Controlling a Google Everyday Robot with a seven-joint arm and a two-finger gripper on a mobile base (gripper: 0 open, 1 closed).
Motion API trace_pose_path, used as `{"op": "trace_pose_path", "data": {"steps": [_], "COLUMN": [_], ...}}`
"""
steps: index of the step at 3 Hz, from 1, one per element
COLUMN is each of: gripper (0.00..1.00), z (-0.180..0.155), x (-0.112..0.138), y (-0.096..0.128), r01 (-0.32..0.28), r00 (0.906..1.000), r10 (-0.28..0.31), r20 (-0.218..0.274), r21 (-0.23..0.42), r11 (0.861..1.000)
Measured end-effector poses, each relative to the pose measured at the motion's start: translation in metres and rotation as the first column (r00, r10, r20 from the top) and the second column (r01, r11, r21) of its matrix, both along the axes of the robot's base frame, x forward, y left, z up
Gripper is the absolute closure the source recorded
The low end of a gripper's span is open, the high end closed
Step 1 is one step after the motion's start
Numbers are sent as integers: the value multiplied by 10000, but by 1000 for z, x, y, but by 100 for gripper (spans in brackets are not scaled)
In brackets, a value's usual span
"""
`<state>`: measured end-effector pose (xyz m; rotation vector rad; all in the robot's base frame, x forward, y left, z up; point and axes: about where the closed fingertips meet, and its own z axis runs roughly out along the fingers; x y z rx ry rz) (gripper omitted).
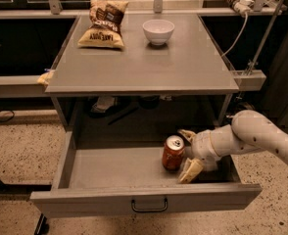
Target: Place coke can into top drawer
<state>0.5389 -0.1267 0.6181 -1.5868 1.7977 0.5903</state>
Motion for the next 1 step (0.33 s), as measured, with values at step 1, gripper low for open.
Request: {"op": "trace_pose_path", "data": {"steps": [1], "gripper": [0], "z": [0], "x": [0], "y": [0], "r01": [0], "r00": [10000], "r10": [0], "r20": [0], "r21": [0], "r11": [10000]}}
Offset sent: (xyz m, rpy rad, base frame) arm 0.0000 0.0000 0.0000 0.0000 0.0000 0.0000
